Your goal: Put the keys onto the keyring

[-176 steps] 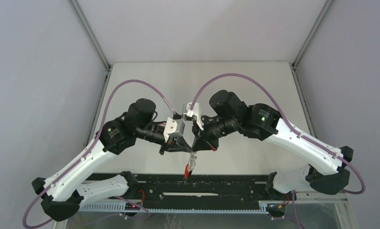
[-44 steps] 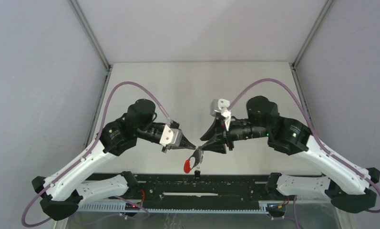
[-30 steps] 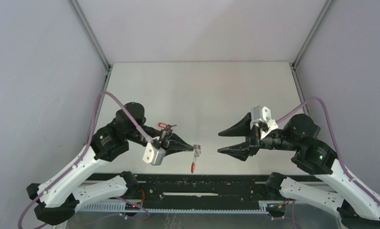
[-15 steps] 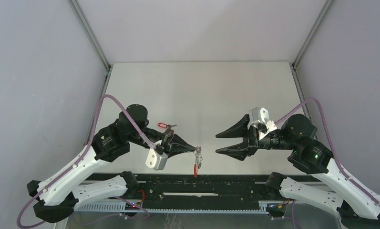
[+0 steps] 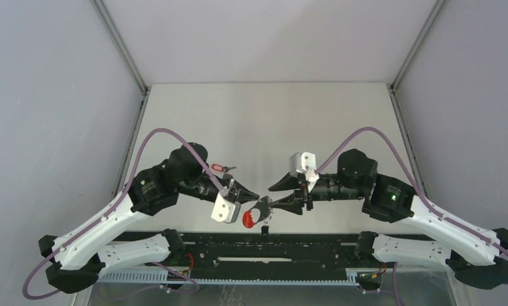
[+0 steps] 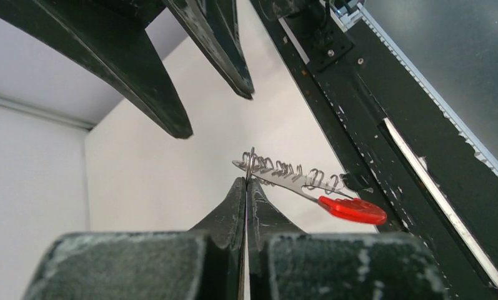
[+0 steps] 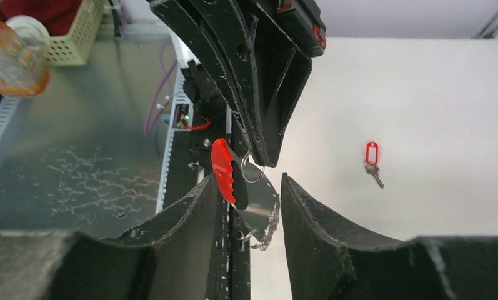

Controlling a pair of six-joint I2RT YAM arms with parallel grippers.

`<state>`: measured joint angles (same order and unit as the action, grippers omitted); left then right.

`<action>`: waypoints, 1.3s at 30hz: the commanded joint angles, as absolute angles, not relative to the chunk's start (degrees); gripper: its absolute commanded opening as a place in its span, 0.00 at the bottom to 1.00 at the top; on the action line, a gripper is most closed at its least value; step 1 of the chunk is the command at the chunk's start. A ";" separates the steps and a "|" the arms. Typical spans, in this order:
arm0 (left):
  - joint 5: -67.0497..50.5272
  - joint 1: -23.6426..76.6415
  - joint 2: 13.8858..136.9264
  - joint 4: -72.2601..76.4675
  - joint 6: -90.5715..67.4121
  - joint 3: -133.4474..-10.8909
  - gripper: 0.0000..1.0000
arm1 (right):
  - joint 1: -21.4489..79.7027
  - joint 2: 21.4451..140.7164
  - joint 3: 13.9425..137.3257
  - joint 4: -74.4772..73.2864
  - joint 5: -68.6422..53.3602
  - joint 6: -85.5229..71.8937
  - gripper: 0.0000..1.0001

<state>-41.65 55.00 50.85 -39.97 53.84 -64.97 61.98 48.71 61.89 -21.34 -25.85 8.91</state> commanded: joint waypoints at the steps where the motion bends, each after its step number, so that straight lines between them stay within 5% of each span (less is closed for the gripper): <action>1: -38.11 55.55 51.25 -41.45 51.16 -67.67 0.00 | 64.31 50.74 65.31 -23.67 -20.29 13.34 0.49; 35: -36.30 55.46 52.20 -38.26 32.47 -69.90 0.00 | 68.04 62.04 72.21 -31.22 -14.06 14.63 0.21; 39: -36.45 55.46 52.10 -38.42 31.91 -70.48 0.00 | 68.03 63.10 73.43 -32.63 -12.81 14.83 0.00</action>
